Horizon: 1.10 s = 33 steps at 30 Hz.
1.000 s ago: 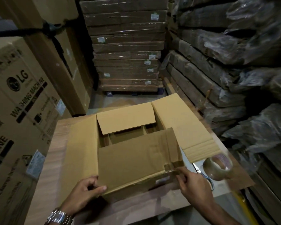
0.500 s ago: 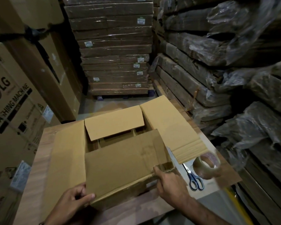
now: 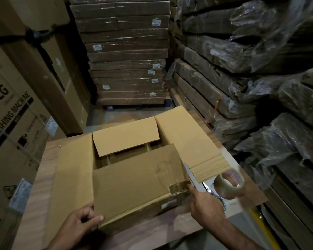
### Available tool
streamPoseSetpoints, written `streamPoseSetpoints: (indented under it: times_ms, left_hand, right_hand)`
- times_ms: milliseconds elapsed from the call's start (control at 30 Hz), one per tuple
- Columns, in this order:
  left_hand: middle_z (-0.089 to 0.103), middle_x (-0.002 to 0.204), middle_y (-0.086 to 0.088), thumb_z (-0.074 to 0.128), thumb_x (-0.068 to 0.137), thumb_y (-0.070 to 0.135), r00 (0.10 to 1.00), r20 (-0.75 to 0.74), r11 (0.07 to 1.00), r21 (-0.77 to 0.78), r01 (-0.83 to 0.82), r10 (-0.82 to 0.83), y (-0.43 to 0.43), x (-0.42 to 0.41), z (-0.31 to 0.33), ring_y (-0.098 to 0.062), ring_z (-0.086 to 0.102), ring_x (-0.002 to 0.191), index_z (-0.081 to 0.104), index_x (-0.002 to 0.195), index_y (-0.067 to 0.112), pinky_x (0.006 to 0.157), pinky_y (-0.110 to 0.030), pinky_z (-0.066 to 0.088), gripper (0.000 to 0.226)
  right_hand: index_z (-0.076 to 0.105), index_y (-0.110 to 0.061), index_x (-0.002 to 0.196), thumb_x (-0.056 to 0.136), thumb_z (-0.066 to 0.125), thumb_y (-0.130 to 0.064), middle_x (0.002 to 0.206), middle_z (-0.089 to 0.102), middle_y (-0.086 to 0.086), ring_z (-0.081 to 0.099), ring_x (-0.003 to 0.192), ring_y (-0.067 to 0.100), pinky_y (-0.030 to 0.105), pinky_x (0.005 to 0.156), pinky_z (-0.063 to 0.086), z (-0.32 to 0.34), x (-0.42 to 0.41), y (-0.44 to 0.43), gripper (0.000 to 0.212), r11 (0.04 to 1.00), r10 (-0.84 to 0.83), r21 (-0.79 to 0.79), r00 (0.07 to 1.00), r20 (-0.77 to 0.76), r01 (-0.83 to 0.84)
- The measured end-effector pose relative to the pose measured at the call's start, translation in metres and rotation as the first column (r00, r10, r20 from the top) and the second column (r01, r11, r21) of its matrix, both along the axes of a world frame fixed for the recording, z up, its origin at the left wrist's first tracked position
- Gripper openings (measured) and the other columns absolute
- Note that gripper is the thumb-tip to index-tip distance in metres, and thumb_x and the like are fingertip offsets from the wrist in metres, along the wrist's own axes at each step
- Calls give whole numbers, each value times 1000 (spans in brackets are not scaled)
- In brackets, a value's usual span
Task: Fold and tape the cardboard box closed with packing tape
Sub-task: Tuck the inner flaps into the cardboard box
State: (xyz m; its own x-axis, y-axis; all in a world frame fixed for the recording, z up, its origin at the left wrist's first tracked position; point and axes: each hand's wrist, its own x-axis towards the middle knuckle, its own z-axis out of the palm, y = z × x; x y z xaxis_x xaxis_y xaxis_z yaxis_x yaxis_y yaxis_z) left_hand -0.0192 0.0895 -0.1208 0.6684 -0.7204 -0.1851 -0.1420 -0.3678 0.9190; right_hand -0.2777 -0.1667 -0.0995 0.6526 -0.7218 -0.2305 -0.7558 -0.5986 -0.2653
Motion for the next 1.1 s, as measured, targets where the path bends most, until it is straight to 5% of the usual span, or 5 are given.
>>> streamPoseSetpoints:
  times_ms: [200, 700, 867, 1000, 1100]
  left_hand:
    - [65, 65, -11, 72, 70, -18, 1000, 4, 1000, 4, -1, 1, 0, -3, 3, -3, 58, 56, 49, 48, 7, 55, -13, 38, 41]
    - [58, 56, -9, 77, 69, -11, 999, 41, 998, 54, -16, 14, 3, 5, -7, 0, 54, 55, 50, 50, 9, 56, -13, 37, 39]
    - [63, 57, -12, 90, 56, 21, 999, 20, 990, 130, -45, 43, 6, 13, -15, 3, 60, 71, 48, 45, 6, 65, -7, 36, 45]
    - [73, 70, -9, 85, 66, -2, 998, 5, 986, 155, -61, 61, 7, 18, -23, -14, 59, 90, 52, 44, 11, 71, -9, 32, 42]
    - [74, 80, -10, 84, 68, 0, 999, -18, 983, 178, -43, 47, 8, 20, -24, -7, 61, 95, 54, 47, 10, 76, -15, 32, 38]
  right_hand:
    - [27, -28, 145, 92, 41, -21, 116, 65, 7, 62, 107, 28, 35, 90, 50, 6, 21, 29, 55, 985, 140, 102, 989, -43, -135]
    - [37, -34, 136, 89, 38, -22, 100, 69, 5, 65, 96, 29, 34, 66, 41, 5, 10, -1, 48, 1000, 3, 0, 1000, 10, -3]
    - [42, -34, 136, 90, 40, -25, 97, 71, 5, 65, 95, 27, 36, 77, 51, 13, -1, -11, 47, 990, -132, -49, 990, 44, 134]
    - [54, -24, 121, 90, 39, -24, 102, 69, 5, 65, 98, 28, 37, 80, 52, 7, 6, -14, 34, 993, -114, -8, 993, -27, 114]
    - [58, -20, 111, 88, 39, -18, 102, 68, 5, 65, 97, 27, 36, 80, 52, 9, 22, -21, 30, 996, -91, 5, 994, -55, 91]
